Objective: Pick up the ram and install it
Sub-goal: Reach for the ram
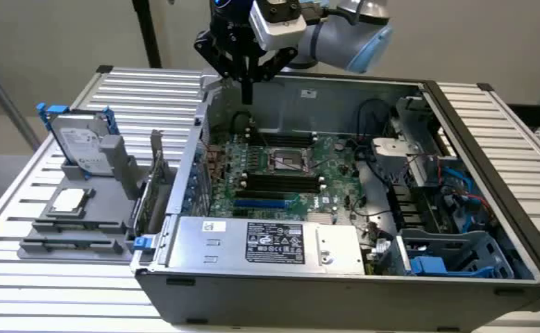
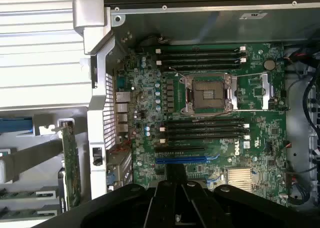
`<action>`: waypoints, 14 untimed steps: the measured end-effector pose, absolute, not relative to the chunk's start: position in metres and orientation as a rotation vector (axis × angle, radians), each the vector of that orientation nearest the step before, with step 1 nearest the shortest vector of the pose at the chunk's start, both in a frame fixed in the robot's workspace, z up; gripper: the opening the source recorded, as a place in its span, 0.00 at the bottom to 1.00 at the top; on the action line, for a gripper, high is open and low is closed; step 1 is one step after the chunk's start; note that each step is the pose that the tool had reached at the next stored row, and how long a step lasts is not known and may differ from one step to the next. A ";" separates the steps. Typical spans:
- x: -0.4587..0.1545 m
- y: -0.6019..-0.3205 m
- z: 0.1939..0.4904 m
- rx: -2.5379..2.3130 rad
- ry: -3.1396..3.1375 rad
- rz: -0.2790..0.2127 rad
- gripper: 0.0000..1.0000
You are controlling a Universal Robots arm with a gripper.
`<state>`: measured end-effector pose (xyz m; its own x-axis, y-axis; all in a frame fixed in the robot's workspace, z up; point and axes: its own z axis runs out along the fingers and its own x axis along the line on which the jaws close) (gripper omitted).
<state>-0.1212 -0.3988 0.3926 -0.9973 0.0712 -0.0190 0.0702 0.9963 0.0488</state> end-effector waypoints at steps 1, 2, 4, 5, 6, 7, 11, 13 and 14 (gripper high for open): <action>-0.121 -0.399 0.393 0.110 3.118 0.075 0.11; -0.121 -0.399 0.393 0.110 3.118 0.075 0.11; -0.121 -0.399 0.393 0.110 3.118 0.075 0.11; -0.121 -0.399 0.393 0.110 3.118 0.075 0.11; -0.121 -0.399 0.393 0.110 3.118 0.075 0.11; -0.121 -0.399 0.393 0.110 3.118 0.075 0.11; -0.121 -0.399 0.393 0.110 3.118 0.075 0.11; -0.121 -0.399 0.393 0.110 3.118 0.075 0.11; -0.121 -0.399 0.393 0.110 3.118 0.075 0.11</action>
<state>-0.1213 -0.3995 0.3927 -0.9973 0.0712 -0.0189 0.0702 0.9963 0.0487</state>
